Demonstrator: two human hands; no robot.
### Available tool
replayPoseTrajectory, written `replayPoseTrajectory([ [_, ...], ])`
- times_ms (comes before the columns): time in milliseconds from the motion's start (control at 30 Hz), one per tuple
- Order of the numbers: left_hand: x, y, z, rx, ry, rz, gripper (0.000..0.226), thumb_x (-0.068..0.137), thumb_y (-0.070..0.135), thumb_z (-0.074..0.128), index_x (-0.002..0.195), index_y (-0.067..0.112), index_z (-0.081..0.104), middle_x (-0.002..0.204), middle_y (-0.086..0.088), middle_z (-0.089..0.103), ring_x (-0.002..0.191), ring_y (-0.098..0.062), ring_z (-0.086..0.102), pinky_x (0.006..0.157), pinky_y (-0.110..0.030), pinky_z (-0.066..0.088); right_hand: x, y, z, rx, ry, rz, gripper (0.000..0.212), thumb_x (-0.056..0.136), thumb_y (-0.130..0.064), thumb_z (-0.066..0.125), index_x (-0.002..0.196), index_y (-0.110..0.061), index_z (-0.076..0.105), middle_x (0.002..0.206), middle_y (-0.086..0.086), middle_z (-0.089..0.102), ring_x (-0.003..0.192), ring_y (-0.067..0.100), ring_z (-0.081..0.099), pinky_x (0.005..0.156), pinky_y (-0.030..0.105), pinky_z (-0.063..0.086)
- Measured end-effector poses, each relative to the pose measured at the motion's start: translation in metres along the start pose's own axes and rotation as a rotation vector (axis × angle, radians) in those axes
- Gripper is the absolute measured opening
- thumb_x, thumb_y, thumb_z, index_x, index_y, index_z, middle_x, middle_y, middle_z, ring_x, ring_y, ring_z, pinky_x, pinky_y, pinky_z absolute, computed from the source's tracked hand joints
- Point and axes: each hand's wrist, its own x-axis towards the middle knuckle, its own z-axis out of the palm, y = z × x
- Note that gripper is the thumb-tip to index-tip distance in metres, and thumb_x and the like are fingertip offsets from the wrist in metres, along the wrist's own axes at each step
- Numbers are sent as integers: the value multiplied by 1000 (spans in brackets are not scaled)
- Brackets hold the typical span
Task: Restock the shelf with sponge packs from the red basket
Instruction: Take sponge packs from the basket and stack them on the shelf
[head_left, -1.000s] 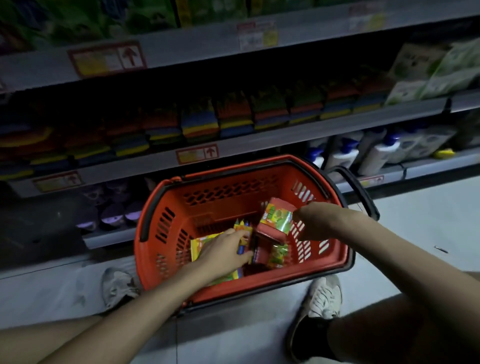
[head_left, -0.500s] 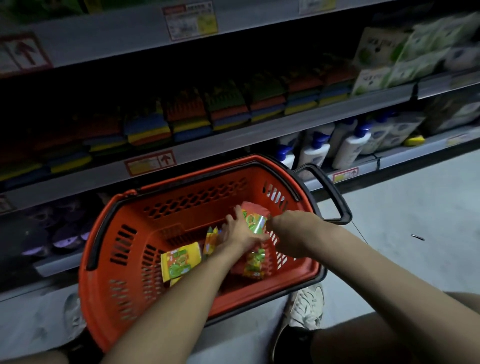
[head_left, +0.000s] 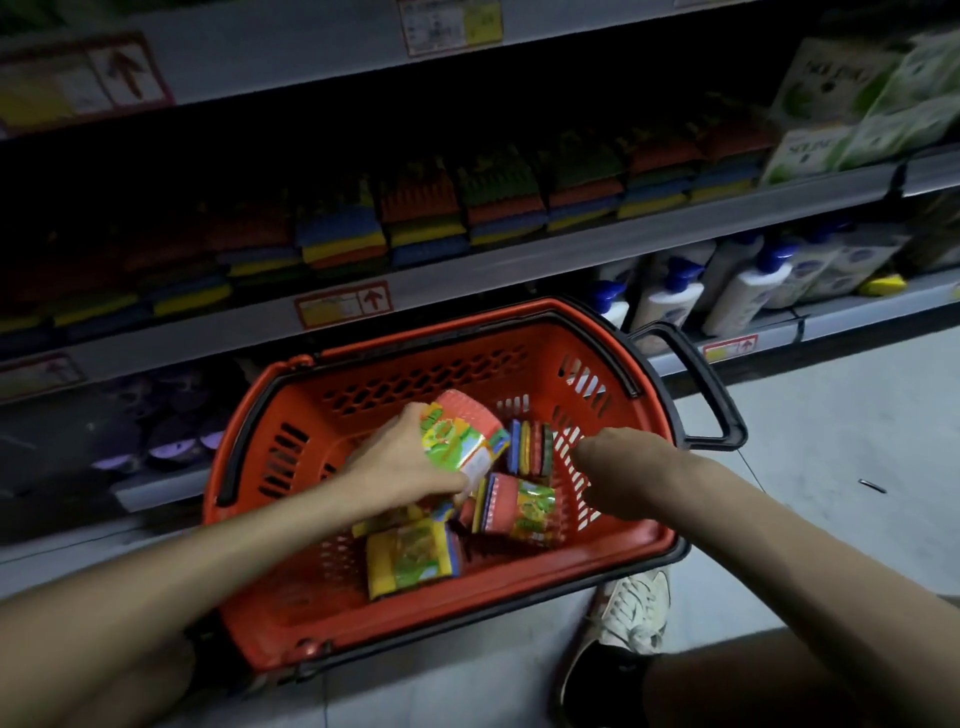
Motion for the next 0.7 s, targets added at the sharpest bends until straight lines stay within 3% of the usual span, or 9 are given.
replayPoseTrajectory([
  [200, -57, -84, -49, -217, 6, -58, 94, 52, 42, 96, 132, 29, 48, 112, 11, 69, 99, -4, 66, 89, -29, 52, 23, -14, 12, 40, -76, -7, 24, 98, -21, 60, 121, -14, 64, 120, 7, 69, 108, 25, 68, 85, 34, 56],
  [400, -67, -111, -40, -399, 91, 16, 82, 66, 34, 95, 135, 35, 50, 115, 16, 69, 99, 5, 66, 92, -25, 52, 45, -36, 24, -18, -121, -15, 38, 97, -29, 60, 133, -18, 60, 129, 9, 68, 117, 26, 66, 89, 32, 53],
  [467, -71, -120, -39, -325, 132, 51, 86, 62, 52, 92, 134, 40, 48, 118, 18, 68, 102, 6, 65, 96, -28, 53, 53, -44, 29, -20, -126, -47, 40, 96, -29, 61, 135, -20, 59, 128, 8, 68, 115, 26, 66, 89, 33, 54],
  [533, -79, -127, -41, -124, 218, 78, 104, 59, 76, 81, 146, 40, 38, 133, 15, 62, 116, -7, 63, 96, -34, 53, 59, -49, 33, 0, -128, -60, 43, 95, -30, 63, 137, -22, 58, 128, 7, 68, 115, 26, 66, 91, 34, 52],
  [633, -89, -128, -39, 83, 341, 162, 111, 65, 73, 77, 155, 39, 23, 149, 12, 50, 128, -19, 57, 95, -39, 52, 69, -47, 33, 21, -109, -18, 45, 96, -30, 65, 140, -21, 56, 124, 9, 69, 111, 27, 67, 86, 31, 50],
  [700, -87, -131, -37, 131, 404, 234, 112, 67, 71, 77, 158, 31, 24, 147, 6, 53, 126, -22, 58, 98, -40, 49, 73, -41, 32, 51, -80, 38, 47, 95, -29, 66, 140, -20, 54, 119, 10, 70, 103, 27, 68, 80, 32, 51],
])
